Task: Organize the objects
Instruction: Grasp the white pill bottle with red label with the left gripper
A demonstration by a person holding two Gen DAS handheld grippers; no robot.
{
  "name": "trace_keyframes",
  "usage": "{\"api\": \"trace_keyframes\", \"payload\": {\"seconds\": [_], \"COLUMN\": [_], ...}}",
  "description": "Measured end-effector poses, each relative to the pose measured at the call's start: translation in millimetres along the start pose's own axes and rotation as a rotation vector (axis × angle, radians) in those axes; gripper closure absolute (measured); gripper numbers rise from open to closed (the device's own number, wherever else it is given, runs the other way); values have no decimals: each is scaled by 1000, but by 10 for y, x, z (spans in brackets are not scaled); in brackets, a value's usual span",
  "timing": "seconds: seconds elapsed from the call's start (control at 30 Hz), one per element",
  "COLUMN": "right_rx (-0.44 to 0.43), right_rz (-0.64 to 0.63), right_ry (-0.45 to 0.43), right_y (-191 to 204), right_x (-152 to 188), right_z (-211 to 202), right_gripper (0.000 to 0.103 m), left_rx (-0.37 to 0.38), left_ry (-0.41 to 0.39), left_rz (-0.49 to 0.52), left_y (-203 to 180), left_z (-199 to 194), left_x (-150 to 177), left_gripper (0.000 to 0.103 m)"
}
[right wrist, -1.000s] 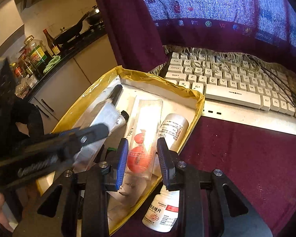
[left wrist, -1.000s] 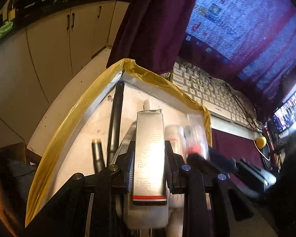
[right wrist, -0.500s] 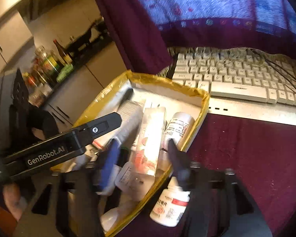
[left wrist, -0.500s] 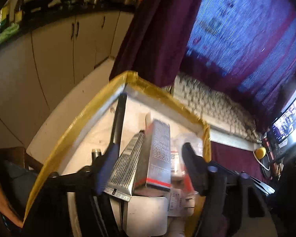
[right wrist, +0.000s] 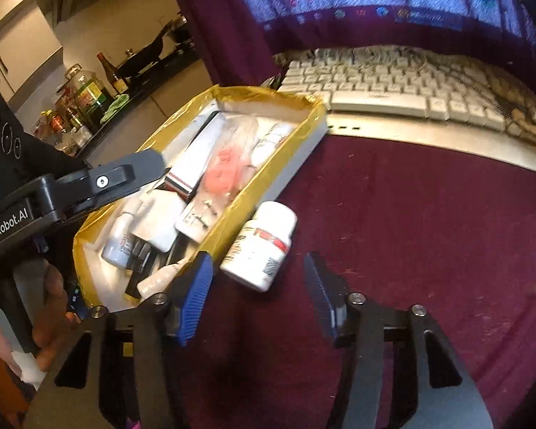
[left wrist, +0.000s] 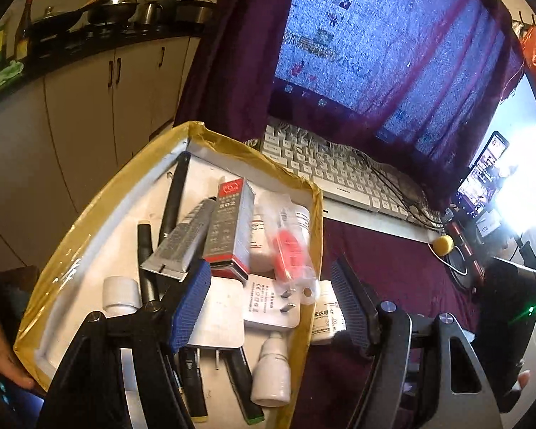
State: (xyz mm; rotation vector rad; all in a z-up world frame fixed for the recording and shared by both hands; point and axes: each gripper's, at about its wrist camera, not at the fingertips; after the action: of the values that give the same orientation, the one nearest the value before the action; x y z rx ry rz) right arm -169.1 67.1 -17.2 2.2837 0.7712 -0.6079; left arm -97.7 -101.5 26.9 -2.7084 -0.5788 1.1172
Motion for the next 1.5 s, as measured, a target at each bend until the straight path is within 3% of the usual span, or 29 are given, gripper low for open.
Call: {"api": "trace_keyframes", "payload": {"seconds": [0.13,0.2,0.43,0.53,0.67,0.83,0.97,1.0,1.03,1.1,1.27,1.33,1.5], "right_rx": [2,75,82,80,93,97,105,104,101,98,107,106,116], "right_rz": [-32,-64,-76,-67,-62,-48,-64,-66,-64,-62,-75,-73,-60], "right_ry": [17,10,5,3,-17,-25,-34,-36,-36,-35,-36,-33,-26], "right_y": [98,155,54,-45,-158,-226,-207,-211,-214,-222,-193,-197,-181], "right_x": [8,-1,116,221,369,371,403,405,407,408,421,415,416], "right_z": [100,140,-30,-161,-395,-404,-402,-406,-408,-417,-416,-411,-380], "right_gripper": [54,68,68,69,70,70,70,70,70,70,70,70,68], "left_rx": [-3,-2,20,91,224,187,146,138,120,152,151,164,186], "left_ry": [25,42,62,104,250,305,295,293,295,304,330,343,329], "left_rz": [0,0,39,59,90,123,138,140,144,147,160,140,103], "left_y": [-17,-41,-227,-375,-640,-857,-935,-949,-959,-992,-1037,-1023,-964], "left_z": [54,90,63,50,258,484,522,531,539,513,638,729,710], "left_x": [27,50,120,174,310,421,408,397,385,383,404,398,412], "left_gripper": [39,39,39,39,39,40,43,47,59,66,66,72,72]}}
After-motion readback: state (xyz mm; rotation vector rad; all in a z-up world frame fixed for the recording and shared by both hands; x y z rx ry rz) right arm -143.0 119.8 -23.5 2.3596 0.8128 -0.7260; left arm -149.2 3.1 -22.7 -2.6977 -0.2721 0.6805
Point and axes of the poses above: each gripper's, at about its wrist camera, not at the fingertips, and z roughly the way its jaws point, y to its left, x to its underside, and after that the axes turned 3 degrees about -x, right-handed
